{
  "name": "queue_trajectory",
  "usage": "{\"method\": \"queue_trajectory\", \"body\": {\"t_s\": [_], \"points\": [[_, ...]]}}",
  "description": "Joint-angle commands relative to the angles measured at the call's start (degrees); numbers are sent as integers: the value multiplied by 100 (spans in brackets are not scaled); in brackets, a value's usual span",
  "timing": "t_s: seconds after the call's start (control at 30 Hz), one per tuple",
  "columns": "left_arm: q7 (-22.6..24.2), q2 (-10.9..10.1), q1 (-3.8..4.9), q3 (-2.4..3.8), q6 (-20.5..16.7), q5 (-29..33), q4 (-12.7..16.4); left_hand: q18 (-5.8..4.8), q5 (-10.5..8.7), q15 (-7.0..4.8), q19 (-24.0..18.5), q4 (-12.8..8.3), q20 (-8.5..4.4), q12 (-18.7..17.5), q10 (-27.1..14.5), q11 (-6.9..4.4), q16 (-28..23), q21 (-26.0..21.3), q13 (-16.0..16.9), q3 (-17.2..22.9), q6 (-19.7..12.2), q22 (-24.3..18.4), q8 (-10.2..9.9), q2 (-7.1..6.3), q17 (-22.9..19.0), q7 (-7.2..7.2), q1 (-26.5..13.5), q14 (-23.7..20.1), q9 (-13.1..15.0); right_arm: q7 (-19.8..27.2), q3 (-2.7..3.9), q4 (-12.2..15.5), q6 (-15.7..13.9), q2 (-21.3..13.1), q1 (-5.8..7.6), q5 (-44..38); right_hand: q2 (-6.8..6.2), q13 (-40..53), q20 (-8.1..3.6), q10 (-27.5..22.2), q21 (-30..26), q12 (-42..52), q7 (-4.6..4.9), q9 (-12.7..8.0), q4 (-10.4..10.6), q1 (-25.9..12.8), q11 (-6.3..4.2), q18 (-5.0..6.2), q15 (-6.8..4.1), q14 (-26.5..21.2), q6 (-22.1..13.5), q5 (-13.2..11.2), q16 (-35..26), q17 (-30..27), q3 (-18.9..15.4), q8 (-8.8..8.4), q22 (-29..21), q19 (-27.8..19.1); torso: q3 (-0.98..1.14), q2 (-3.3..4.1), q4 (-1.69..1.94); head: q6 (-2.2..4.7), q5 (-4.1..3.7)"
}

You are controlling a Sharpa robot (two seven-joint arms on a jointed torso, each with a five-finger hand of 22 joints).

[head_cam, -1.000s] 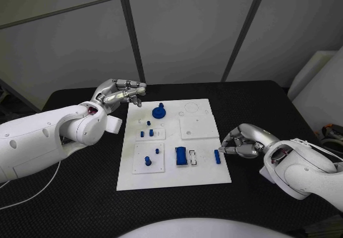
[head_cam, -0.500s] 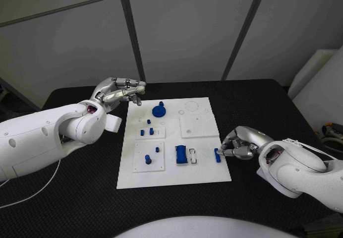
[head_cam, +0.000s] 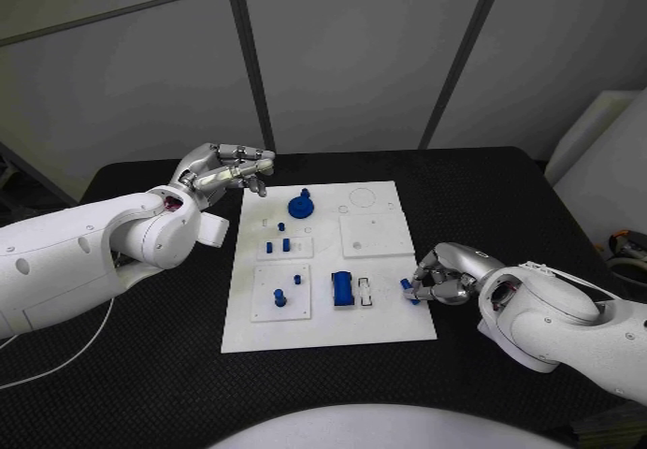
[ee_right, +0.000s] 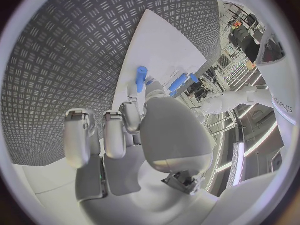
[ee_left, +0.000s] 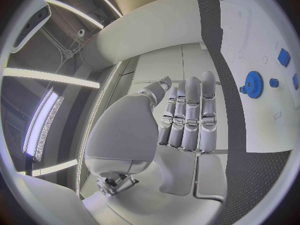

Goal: Assemble the parts on the task board

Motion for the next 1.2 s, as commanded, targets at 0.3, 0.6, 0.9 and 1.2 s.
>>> {"method": "queue_trajectory", "body": {"t_s": [0.3, 0.6, 0.9, 1.2], "points": [[69, -17, 5, 3, 67, 11, 21, -16, 2, 15, -19, 3, 27, 21, -31, 10, -29, -21, 7, -26, -42, -5, 17, 36, -9, 6, -38, -42, -4, -343, -14, -67, 468, 209, -73, -762, -139, 7, -29, -13, -10, 10, -18, 45, -66, 215, -61, -19, -38, 407, 57, -178, -34, 608, 44, -3, 1204, 284, 3, -1, 3, 1, 11], [68, -35, 5, 3, 69, 11, 29, -16, 2, 15, -19, 3, 27, 21, -31, 10, -29, -21, 7, -26, -42, -5, 17, 36, -9, 6, -38, -42, -4, -580, -14, -44, 734, 317, -113, -1327, -238, -10, -34, -49, -29, -33, 3, 87, -225, 476, -49, -15, -33, 406, 8, -256, -38, 609, 109, -16, 1190, 269, -2, -5, -2, 4, 19], [69, -29, 5, 3, 74, 11, 28, -16, 2, 15, -19, 3, 27, 21, -31, 10, -29, -21, 7, -26, -42, -5, 17, 36, -9, 6, -38, -42, -4, -765, -13, -24, 899, 422, -120, -1524, -298, -62, -10, -132, -82, -127, 37, 133, -238, 542, -19, 0, -6, 396, -74, 198, -63, 583, 161, -33, 1149, 226, 0, -5, 2, -4, 34], [67, -34, 5, 4, 72, 11, 30, -15, 6, 15, -20, 3, 29, 24, -39, 10, -27, -29, 9, -27, -47, -10, 18, 43, -13, 7, -33, -46, -4, -909, -13, 21, 848, 434, -121, -1540, -256, -59, -27, -149, -82, -143, 4, 196, -250, 760, -56, -1, -33, 399, -39, 1189, -66, 596, 459, -9, 1155, 233, -2, -7, 0, -4, 37]]}}
